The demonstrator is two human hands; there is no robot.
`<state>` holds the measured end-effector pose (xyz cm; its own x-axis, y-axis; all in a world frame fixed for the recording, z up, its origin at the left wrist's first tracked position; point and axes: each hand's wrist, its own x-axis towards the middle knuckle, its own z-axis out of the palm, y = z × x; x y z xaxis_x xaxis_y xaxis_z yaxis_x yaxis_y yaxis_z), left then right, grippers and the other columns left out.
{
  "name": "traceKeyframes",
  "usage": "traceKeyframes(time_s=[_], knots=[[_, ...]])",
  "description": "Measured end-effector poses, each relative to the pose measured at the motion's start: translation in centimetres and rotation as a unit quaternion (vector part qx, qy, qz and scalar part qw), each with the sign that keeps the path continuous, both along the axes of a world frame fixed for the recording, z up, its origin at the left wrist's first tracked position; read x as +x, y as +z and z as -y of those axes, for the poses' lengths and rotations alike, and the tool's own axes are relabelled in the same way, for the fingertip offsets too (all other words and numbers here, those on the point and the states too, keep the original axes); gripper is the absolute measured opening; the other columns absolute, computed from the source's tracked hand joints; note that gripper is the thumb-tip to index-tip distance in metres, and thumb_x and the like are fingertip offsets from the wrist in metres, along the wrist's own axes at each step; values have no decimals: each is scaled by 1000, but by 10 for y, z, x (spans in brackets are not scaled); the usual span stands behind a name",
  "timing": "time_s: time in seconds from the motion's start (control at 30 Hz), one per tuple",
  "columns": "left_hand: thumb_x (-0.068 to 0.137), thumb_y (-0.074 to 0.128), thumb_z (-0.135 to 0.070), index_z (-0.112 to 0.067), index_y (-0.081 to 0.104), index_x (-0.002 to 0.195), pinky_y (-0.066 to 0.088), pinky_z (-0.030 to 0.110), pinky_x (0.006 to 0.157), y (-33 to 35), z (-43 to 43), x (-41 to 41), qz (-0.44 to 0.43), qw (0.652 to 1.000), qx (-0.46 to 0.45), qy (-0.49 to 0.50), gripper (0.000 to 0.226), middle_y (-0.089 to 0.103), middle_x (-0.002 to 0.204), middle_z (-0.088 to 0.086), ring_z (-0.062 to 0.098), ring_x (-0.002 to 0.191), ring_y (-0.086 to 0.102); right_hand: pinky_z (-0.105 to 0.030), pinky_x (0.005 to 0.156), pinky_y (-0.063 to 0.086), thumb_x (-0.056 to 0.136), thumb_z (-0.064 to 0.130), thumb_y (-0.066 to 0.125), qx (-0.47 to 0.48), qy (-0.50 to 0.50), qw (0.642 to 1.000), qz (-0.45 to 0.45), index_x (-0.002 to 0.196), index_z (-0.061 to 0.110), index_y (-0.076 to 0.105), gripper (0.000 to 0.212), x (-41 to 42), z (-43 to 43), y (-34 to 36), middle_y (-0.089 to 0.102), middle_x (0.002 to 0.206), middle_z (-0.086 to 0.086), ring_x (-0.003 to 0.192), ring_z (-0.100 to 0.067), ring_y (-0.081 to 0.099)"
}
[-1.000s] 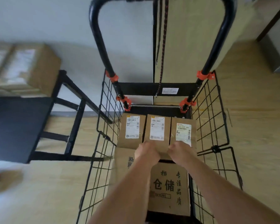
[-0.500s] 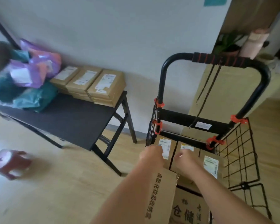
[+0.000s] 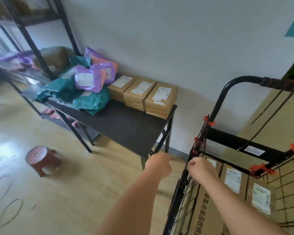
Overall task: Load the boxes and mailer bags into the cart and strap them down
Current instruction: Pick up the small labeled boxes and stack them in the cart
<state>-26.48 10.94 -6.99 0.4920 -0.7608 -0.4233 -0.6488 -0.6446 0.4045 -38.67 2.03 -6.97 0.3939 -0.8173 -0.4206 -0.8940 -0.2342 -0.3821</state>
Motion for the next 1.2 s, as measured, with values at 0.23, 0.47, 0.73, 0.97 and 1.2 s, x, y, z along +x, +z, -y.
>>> traceKeyframes(time_s=[0.23, 0.47, 0.73, 0.97, 1.2], knots=[[93, 53, -15, -14, 58, 123, 52, 40, 91, -1, -74, 66, -10, 1000, -2, 16, 31, 61, 120, 7, 28, 107, 58, -21, 50, 36, 97, 26, 50, 0, 22, 1000, -10, 91, 24, 65, 17, 71, -80, -3, 61, 79, 7, 65, -7, 55], [96, 50, -18, -21, 50, 135, 49, 32, 95, 11, -132, 117, 16, 997, -35, 67, 39, 55, 132, 2, 22, 117, 55, -25, 59, 47, 98, 32, 49, -6, 54, 998, 25, 83, 26, 63, 22, 121, -127, 16, 64, 80, 6, 72, -11, 60], [98, 50, -19, -22, 46, 138, 47, 26, 81, 37, -139, 148, 37, 988, -95, 117, 41, 56, 132, 3, 20, 112, 58, -34, 75, 55, 99, 44, 47, -35, 45, 995, 79, 79, 19, 64, 36, 168, -130, 39, 68, 79, -2, 73, -15, 64], [97, 51, -24, -22, 47, 138, 49, 28, 83, 39, -122, 189, 30, 987, -92, 131, 41, 56, 131, 1, 18, 112, 58, -31, 70, 53, 99, 45, 48, -44, 57, 992, 103, 77, 22, 63, 35, 208, -110, 43, 65, 75, 2, 70, -12, 62], [97, 52, -25, -23, 45, 140, 50, 32, 88, 46, -52, 249, 40, 990, -79, 107, 43, 55, 133, 2, 20, 115, 57, -28, 64, 44, 100, 44, 48, -57, 42, 991, 114, 80, 22, 63, 33, 265, -44, 48, 65, 79, 2, 72, -11, 61]])
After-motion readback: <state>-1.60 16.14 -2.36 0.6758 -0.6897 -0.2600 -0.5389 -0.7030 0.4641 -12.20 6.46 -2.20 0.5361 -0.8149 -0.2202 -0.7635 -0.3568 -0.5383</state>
